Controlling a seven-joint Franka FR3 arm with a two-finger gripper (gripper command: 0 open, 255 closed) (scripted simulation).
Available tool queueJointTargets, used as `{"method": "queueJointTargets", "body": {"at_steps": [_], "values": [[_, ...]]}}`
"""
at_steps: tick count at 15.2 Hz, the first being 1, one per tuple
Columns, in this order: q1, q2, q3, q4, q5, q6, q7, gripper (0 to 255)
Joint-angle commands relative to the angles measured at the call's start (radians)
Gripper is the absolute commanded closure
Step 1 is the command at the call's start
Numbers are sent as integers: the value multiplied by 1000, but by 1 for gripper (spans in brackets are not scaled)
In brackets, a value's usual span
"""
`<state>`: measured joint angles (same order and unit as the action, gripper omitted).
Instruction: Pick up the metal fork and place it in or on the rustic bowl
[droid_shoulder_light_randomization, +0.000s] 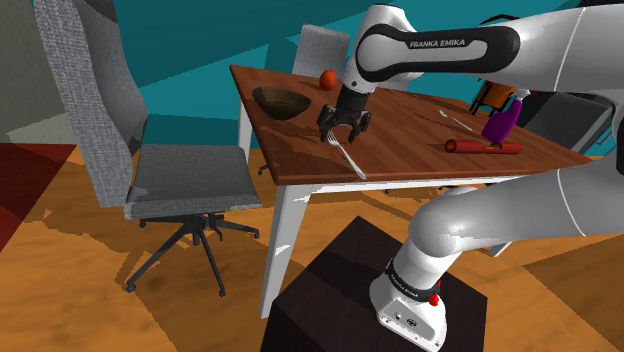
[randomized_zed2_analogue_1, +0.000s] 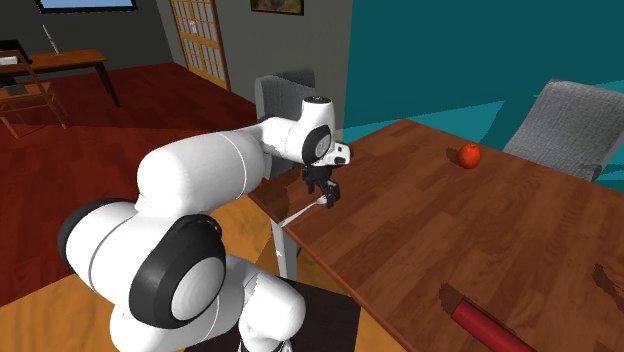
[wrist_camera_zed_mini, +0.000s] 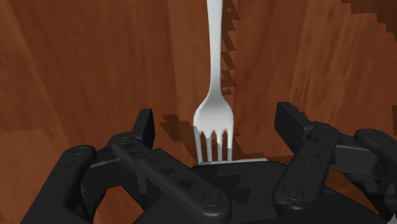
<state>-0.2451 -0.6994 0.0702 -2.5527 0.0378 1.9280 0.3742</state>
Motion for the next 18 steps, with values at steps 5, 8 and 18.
{"method": "queueJointTargets", "body": {"at_steps": [5, 8, 18], "values": [[0, 5, 0, -8, 0, 13, 0, 0], [0, 5, 0, -8, 0, 13, 0, 255], [0, 4, 0, 5, 0, -1, 0, 255]]}}
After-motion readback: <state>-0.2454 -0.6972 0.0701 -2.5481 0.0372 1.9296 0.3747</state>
